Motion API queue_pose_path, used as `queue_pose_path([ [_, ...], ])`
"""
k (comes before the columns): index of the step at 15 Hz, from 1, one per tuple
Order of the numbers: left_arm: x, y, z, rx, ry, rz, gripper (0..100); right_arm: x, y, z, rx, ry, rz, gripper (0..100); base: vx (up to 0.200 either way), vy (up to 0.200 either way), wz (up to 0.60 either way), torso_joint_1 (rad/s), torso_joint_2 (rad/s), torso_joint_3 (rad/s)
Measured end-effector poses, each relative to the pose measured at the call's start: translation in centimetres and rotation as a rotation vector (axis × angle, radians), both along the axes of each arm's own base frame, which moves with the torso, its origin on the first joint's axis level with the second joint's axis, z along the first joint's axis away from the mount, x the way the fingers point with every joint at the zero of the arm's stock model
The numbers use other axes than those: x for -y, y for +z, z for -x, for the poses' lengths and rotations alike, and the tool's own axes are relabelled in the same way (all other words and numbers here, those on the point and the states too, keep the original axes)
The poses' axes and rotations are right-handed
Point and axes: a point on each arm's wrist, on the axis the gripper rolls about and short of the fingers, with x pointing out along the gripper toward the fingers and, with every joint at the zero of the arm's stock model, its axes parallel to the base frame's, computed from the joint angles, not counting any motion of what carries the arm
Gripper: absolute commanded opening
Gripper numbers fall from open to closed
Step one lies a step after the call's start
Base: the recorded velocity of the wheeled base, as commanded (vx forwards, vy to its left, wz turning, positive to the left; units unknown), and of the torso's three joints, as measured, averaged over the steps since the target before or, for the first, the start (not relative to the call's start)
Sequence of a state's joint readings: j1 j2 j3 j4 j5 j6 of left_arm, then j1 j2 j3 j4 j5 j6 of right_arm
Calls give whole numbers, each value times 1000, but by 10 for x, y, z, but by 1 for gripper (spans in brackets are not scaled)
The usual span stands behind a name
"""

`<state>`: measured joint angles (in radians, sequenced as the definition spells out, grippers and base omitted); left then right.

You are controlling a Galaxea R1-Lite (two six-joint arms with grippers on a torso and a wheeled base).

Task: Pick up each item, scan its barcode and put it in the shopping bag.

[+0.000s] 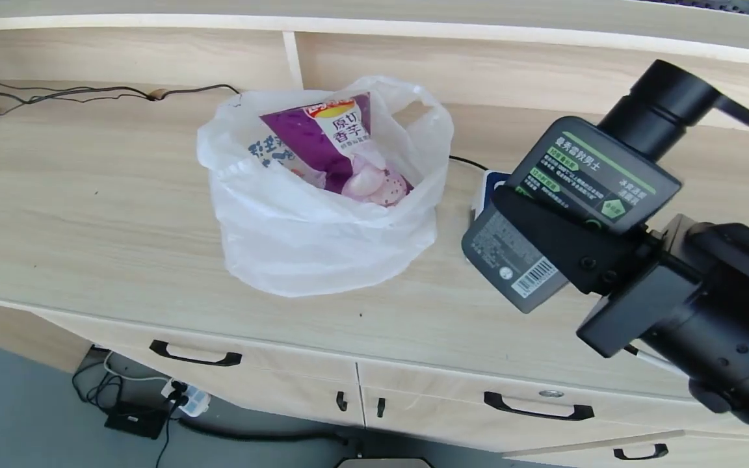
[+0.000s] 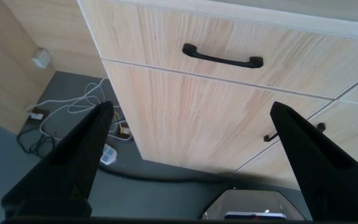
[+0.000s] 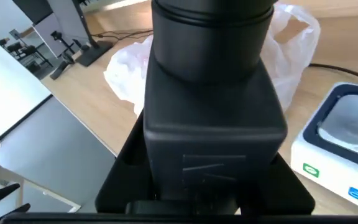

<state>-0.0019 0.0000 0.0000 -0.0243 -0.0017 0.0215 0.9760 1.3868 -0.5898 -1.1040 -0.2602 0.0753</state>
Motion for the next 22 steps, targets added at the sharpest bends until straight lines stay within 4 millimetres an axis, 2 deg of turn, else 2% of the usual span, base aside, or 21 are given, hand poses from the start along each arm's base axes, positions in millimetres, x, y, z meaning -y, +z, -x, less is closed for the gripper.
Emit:
queue_pose_path([
  [3, 0, 0, 0, 0, 1, 0, 100, 12, -1, -15, 11, -90, 20, 0, 0, 0, 0, 0, 0, 0],
  [7, 0, 0, 0, 0, 1, 0, 100, 47, -3, -51, 125, -162, 177, 0, 0, 0, 0, 0, 0, 0],
  [9, 0, 0, 0, 0, 0, 0, 100, 74, -6, -75, 249, -162, 354, 0, 0, 0, 0, 0, 0, 0],
  [11, 0, 0, 0, 0, 1, 1, 100, 91, -5, -97, 469, -147, 585, 0, 0, 0, 0, 0, 0, 0],
  [13, 0, 0, 0, 0, 1, 1, 100, 95, -4, -114, 640, -103, 707, 0, 0, 0, 0, 0, 0, 0],
  [16, 0, 0, 0, 0, 0, 1, 100, 102, -3, -135, 862, -99, 798, 0, 0, 0, 0, 0, 0, 0],
  [20, 0, 0, 0, 4, 2, 13, 100, 117, 4, -155, 928, -159, 854, 0, 0, 0, 0, 0, 0, 0],
  [22, 0, 0, 0, 4, 2, 8, 100, 134, 7, -163, 927, -213, 880, 0, 0, 0, 0, 0, 0, 0],
])
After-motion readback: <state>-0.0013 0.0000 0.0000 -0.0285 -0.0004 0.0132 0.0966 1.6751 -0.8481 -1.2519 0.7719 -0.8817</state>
